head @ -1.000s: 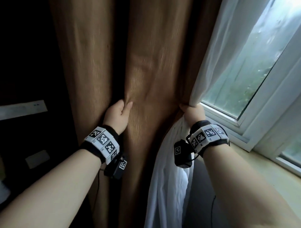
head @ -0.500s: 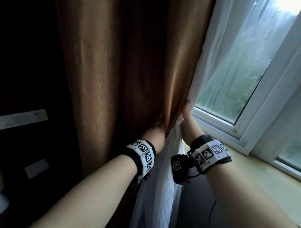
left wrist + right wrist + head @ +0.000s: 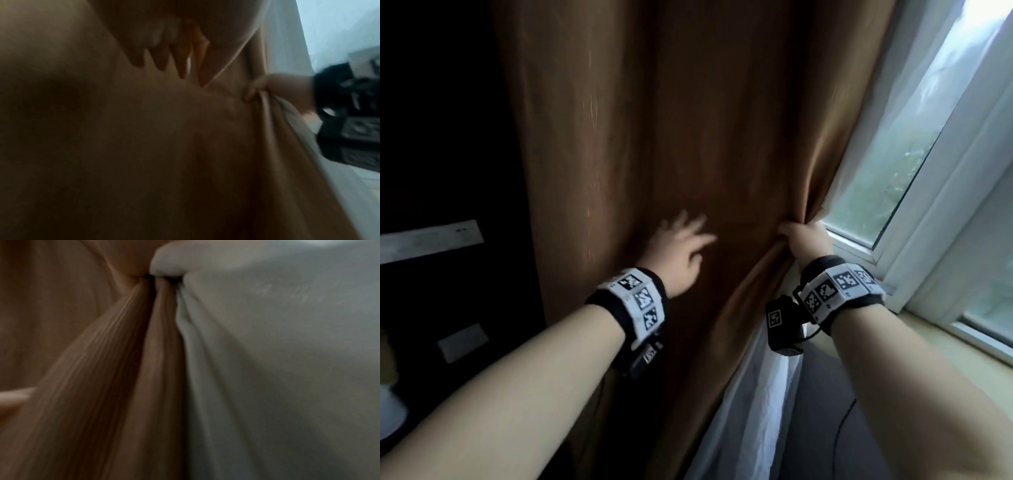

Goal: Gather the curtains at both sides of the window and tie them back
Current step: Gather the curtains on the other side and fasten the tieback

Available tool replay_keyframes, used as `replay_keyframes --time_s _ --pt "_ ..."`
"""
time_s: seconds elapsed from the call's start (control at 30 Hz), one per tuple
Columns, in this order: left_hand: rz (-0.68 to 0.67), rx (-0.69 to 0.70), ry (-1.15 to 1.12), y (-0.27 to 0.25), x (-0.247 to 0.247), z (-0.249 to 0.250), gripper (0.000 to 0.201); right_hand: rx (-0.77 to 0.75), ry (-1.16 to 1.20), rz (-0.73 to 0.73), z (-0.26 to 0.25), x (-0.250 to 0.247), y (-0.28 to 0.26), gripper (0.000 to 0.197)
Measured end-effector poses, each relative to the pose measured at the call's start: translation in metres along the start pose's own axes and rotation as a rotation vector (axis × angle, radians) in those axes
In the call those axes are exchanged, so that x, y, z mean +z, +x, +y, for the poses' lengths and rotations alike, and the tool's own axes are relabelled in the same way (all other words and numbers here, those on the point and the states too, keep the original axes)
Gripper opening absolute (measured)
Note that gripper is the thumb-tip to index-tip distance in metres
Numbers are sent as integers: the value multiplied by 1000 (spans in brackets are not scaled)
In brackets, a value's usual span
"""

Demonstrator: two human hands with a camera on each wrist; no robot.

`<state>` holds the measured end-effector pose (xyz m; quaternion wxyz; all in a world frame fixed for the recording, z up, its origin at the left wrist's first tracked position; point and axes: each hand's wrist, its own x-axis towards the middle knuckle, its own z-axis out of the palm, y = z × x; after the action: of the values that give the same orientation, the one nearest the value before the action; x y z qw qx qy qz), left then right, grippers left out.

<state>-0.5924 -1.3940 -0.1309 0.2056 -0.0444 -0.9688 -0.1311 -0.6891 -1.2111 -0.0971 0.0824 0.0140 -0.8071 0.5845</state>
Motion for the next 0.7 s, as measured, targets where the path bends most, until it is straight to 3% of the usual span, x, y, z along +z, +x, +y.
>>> replay_keyframes --time_s 0.1,0.17,0.4,0.47,0.57,0.7 --pt "411 -212 57 -8 -29 -31 50 13 17 -17 -3 7 1 39" --pt "563 -417 84 -17 -40 -46 60 -6 11 -39 -7 15 -3 42" --pt "787 -941 -192 -28 -77 -79 90 -14 -40 -94 -13 30 -8 36" --pt "767 -1028 -346 -32 -88 -92 88 -5 -40 -101 -12 29 -9 35" --pt "641 -950 -412 -33 -92 -90 58 -10 -48 -84 -13 28 -11 35" --pt "482 -534 -418 -31 -60 -46 40 -3 18 -124 -16 26 -17 34"
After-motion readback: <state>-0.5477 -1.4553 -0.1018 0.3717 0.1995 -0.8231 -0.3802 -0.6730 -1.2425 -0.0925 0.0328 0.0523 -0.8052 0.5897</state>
